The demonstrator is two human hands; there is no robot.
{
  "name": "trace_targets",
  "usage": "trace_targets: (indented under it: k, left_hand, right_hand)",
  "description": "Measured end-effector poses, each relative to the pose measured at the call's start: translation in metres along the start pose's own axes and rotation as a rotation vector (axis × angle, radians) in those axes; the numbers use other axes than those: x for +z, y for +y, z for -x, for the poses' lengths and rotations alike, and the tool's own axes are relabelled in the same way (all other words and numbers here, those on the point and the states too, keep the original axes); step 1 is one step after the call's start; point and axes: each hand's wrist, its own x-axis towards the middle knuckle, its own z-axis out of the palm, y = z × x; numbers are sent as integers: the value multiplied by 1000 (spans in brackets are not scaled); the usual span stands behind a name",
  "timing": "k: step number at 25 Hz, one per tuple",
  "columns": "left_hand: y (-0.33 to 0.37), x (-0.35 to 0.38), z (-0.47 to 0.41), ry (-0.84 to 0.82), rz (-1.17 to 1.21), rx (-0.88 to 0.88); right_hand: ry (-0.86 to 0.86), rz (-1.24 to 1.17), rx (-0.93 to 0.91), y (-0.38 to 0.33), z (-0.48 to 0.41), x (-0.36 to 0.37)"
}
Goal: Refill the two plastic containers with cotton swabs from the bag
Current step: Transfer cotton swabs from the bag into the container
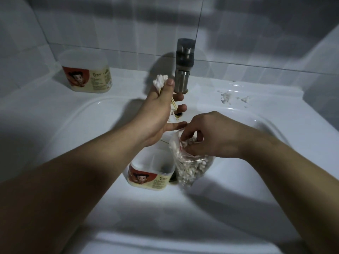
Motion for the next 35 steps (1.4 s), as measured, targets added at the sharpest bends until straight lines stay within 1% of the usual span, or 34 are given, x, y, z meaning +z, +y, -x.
trace_targets:
  k: [5, 9, 13, 17, 19, 21, 24, 27, 29, 30, 31, 33, 34, 35]
  left_hand:
    - [-2, -1, -3, 12, 33, 5]
    - [-5, -1, -6, 23, 0, 55]
    - [-7, -4, -8, -1, -96, 99]
    - [-7, -5, -9, -17, -192, 151]
    - [-9, -5, -10, -21, -198, 148]
    - [-11, -5, -10, -53, -193, 128]
    - [-14, -6, -9, -156, -265, 97]
    - [-16, -6, -5, -238, -412, 142]
    - [-17, -8, -7, -206, -474, 184]
    - [-18, -9, -9, -173, -474, 195]
    - [-17, -9, -11, -140, -457, 202]
    - [-15, -11, -13, -86, -406, 232]
    - [-14, -11, -14, -74, -392, 250]
    - [-13, -11, -14, -71, -387, 263]
  right_hand:
    - [-1, -20, 22, 0, -1, 1]
    - [18, -56, 56, -2, 0, 3]
    - [63, -395, 130, -2, -2, 1]
    - [128, -603, 174, 0, -2, -5]
    - [189, -623, 199, 0, 0, -10]
    - [316, -696, 210, 0, 0, -15]
    - [516, -835, 189, 2, -2, -16]
    - [571, -906, 139, 1, -6, -10]
    - [594, -873, 168, 1, -7, -8]
    - [592, -802, 188, 2, -7, -8]
    - [558, -674, 187, 5, -6, -7]
    - [380, -334, 124, 7, -3, -6]
    - [266, -209, 91, 6, -1, -5]
    - [162, -136, 73, 3, 0, -3]
